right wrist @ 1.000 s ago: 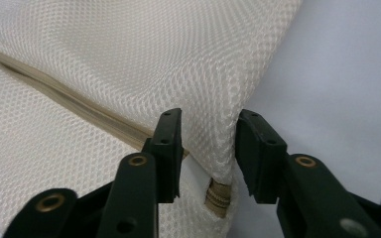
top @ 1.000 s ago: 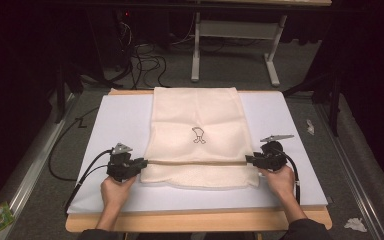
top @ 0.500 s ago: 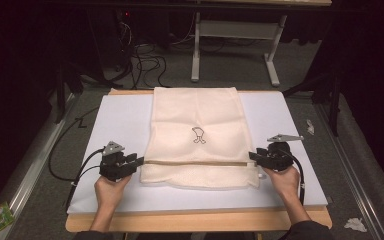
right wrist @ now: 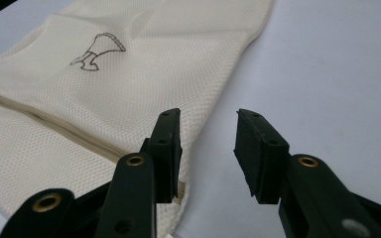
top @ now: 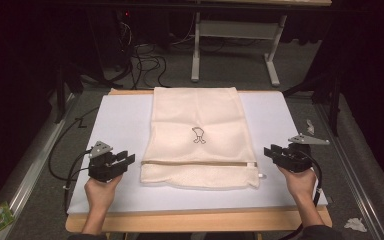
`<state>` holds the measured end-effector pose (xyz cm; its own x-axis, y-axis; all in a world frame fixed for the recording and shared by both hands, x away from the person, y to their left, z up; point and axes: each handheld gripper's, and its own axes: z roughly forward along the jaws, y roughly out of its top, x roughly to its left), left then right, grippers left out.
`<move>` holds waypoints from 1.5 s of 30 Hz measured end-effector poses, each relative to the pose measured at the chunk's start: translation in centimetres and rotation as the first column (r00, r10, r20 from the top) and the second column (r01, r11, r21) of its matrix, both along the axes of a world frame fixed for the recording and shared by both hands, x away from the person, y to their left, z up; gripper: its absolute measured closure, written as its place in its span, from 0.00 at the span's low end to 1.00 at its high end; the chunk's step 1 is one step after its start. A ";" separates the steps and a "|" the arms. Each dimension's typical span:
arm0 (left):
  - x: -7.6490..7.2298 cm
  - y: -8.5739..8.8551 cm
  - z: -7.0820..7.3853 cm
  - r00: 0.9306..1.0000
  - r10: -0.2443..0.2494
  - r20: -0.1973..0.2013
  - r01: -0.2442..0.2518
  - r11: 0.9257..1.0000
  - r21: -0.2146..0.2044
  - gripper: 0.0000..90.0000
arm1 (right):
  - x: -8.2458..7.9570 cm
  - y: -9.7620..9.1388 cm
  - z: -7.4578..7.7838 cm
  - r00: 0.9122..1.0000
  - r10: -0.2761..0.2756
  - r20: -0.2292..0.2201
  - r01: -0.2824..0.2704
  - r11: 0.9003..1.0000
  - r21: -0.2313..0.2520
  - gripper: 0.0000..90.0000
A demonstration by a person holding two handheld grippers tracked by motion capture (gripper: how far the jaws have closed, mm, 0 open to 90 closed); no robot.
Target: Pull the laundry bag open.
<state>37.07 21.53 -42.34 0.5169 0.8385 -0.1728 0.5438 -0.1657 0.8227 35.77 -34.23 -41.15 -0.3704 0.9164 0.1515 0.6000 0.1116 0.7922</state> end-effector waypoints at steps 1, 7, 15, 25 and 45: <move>-0.1 0.2 0.0 1.000 0.006 0.004 -0.006 1.000 -0.002 0.69 | -0.1 -0.3 0.0 1.000 -0.006 0.007 0.006 1.000 0.002 0.70; -0.3 1.4 0.0 0.998 0.053 0.021 -0.053 0.998 -0.022 0.69 | -0.8 -1.9 0.2 0.998 -0.045 0.035 0.044 0.999 0.023 0.71; -0.4 2.4 -0.5 0.995 0.094 0.028 -0.094 0.995 -0.022 0.68 | -1.2 -3.8 -0.3 0.994 -0.093 0.051 0.091 0.994 0.053 0.71; -0.2 2.8 -1.4 0.992 0.122 0.037 -0.123 0.992 0.015 0.66 | -1.4 -5.4 -1.5 0.989 -0.145 0.041 0.143 0.988 0.061 0.70; 1.6 2.3 -3.2 0.986 0.166 0.032 -0.167 0.986 0.023 0.63 | -0.1 -5.9 -4.1 0.979 -0.203 0.021 0.201 0.976 0.084 0.70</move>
<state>38.65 23.81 -45.53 0.3743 0.9171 -0.1372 0.5408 -0.0957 0.8357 35.66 -40.16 -45.22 -0.1845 0.9578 0.2206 0.5800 -0.0751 0.8112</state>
